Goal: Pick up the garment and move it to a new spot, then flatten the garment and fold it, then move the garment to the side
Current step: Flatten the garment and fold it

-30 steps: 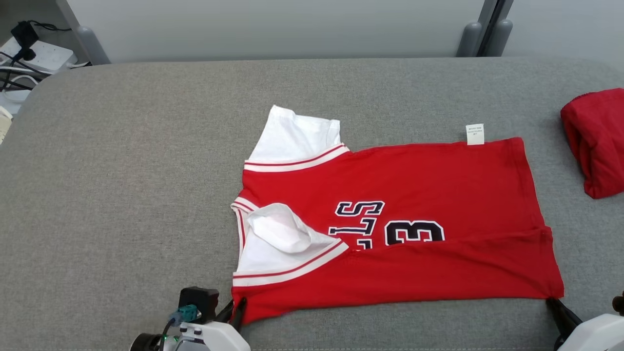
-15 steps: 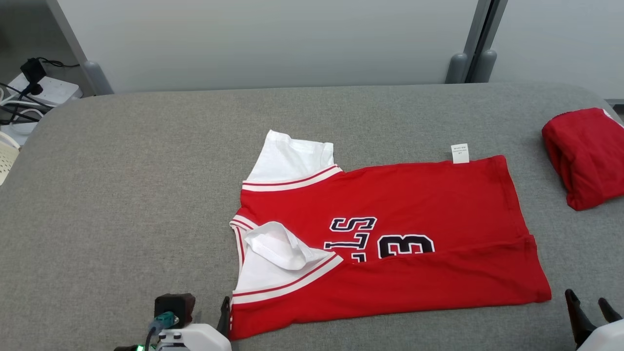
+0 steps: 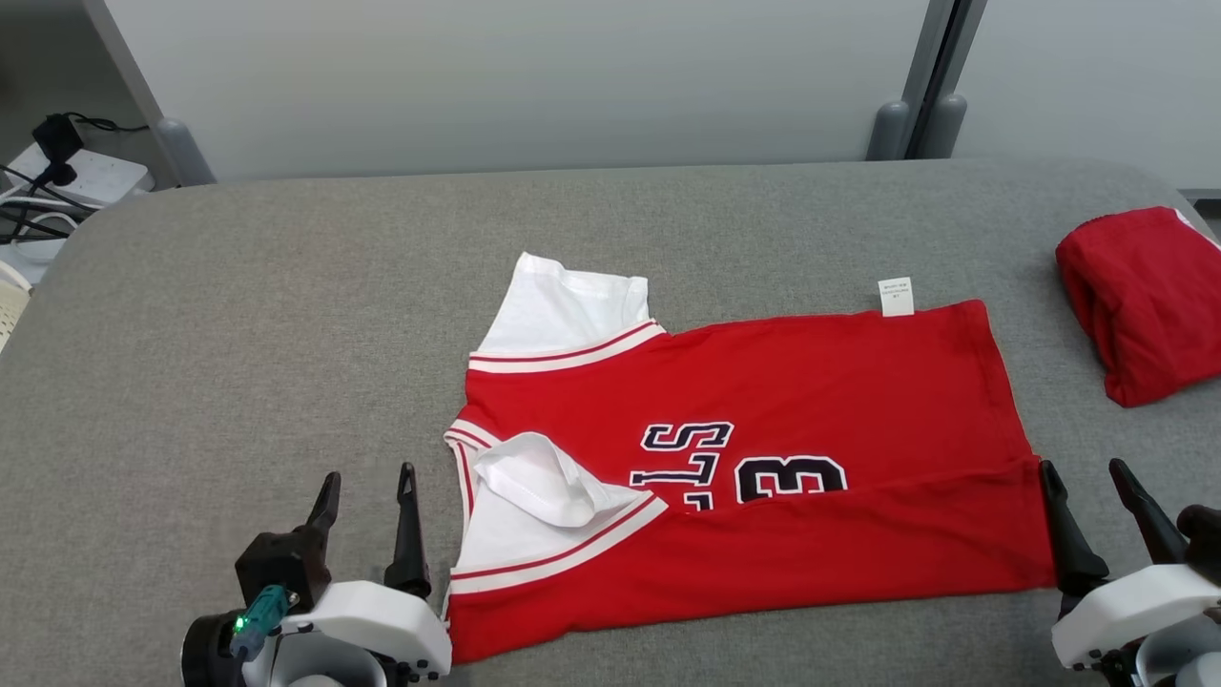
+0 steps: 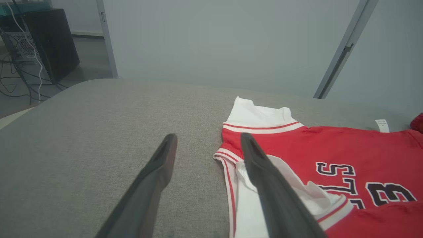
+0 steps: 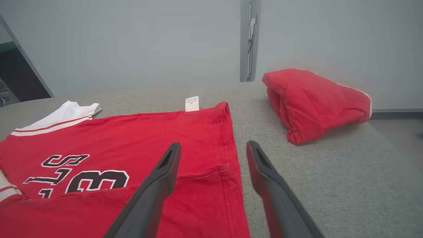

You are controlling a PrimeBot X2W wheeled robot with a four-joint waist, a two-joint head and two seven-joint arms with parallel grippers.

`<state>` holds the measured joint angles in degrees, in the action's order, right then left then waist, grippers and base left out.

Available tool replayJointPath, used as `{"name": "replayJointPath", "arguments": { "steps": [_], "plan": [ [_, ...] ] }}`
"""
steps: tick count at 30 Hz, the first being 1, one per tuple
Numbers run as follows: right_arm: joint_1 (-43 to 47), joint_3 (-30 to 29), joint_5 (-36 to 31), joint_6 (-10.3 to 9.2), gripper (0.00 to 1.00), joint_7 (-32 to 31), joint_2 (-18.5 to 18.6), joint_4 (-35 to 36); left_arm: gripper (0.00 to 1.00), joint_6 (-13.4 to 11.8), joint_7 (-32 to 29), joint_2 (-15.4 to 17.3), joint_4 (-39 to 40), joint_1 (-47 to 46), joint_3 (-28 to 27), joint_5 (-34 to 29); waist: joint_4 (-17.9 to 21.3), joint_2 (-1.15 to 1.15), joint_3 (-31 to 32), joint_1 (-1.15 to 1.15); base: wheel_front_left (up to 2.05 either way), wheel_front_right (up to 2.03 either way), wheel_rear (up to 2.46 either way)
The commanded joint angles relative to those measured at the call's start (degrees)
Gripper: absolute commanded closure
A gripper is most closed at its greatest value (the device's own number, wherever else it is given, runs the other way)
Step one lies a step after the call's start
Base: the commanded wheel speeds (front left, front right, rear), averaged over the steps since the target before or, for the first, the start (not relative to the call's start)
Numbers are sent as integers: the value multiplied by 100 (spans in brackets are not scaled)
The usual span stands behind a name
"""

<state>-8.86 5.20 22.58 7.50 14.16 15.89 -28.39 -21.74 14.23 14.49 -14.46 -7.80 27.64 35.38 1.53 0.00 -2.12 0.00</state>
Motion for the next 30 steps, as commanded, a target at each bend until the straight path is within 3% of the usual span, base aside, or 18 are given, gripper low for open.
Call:
{"name": "replayJointPath", "arguments": {
  "steps": [1, 8, 16, 24, 30],
  "plan": [
    [-157, 44, -110, -1, 0, 76, 91, 165, 0, 28, 70, -10, 145, -294, -249, -91, 23, 0, -80, 0, 0, 0, 0],
    [-690, 68, -127, -1, 0, -35, -66, 0, 0, 313, 75, -253, -71, -810, -288, -191, 60, 0, -371, 0, 0, 0, 0],
    [-1634, 89, 174, -1, 0, -333, -181, -496, 0, 694, -159, -415, -933, -2054, -170, -197, 82, 0, -1006, 0, 0, 0, 0],
    [-3092, 200, 740, -1, 0, -1413, -75, -1361, 0, 971, -369, -524, -1670, -3183, -14, -305, 160, 0, -1811, 0, 0, 0, 0],
    [-4041, 229, 903, -1, 0, -1892, 117, -2050, 0, 1104, -355, -692, -2046, -3864, 109, -403, 54, 0, -2225, 0, 0, 0, 0]
  ]
}}
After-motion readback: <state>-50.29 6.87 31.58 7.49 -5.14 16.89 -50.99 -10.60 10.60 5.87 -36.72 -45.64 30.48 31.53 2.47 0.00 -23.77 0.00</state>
